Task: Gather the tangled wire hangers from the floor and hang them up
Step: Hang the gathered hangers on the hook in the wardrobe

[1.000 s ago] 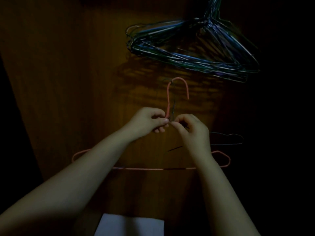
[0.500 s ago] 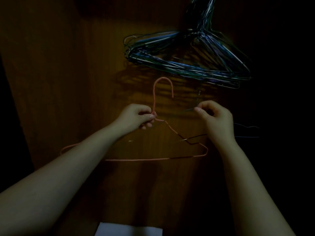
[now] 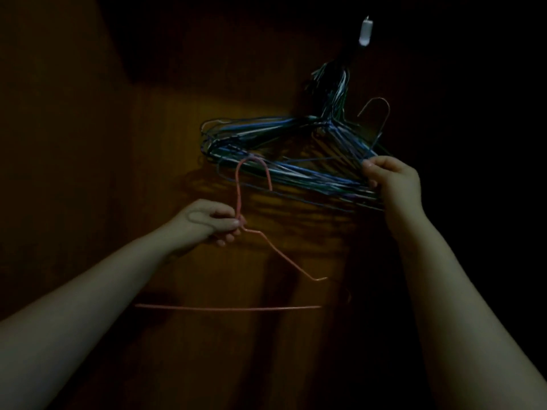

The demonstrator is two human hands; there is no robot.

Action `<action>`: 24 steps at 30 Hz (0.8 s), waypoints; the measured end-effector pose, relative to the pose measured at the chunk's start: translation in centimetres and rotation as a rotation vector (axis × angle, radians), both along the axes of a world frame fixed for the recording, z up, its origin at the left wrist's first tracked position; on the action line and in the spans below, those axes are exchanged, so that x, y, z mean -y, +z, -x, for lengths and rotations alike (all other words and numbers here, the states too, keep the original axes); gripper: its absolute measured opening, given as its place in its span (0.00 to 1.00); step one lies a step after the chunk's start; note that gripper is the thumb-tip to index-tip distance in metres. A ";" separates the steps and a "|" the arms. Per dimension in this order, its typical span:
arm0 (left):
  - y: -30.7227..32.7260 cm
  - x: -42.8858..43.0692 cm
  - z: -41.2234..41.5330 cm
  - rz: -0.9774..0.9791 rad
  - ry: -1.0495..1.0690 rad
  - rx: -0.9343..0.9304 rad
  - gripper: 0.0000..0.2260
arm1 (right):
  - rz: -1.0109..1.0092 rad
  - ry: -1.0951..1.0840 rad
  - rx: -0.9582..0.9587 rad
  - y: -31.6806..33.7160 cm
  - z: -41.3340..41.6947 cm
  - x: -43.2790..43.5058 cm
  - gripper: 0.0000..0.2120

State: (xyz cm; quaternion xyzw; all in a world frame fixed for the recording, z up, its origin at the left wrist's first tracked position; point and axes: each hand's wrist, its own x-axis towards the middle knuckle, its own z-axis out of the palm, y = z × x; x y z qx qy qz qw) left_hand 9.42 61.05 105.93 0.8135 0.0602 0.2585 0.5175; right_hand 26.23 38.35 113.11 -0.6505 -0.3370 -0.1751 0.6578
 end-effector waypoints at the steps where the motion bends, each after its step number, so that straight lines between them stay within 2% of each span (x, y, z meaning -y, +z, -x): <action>1: 0.3 -0.1 -0.4 -0.017 0.008 0.001 0.07 | -0.020 0.010 -0.016 0.9 -0.1 -0.4 0.09; 5: 1.4 -0.7 -1.9 -0.125 -0.017 0.024 0.08 | -0.126 0.045 -0.074 4.6 -0.5 -2.3 0.05; 11: 3.1 -1.4 -4.0 -0.146 -0.071 0.046 0.09 | -0.197 -0.010 -0.034 9.6 -1.4 -5.5 0.04; 18: 4.0 -1.4 -5.5 -0.160 -0.126 0.066 0.10 | 0.008 -0.161 0.061 10.5 -2.9 -7.8 0.06; 24: 4.7 -1.8 -6.1 -0.148 -0.127 0.084 0.09 | 0.043 -0.251 0.203 8.7 -3.5 -7.8 0.04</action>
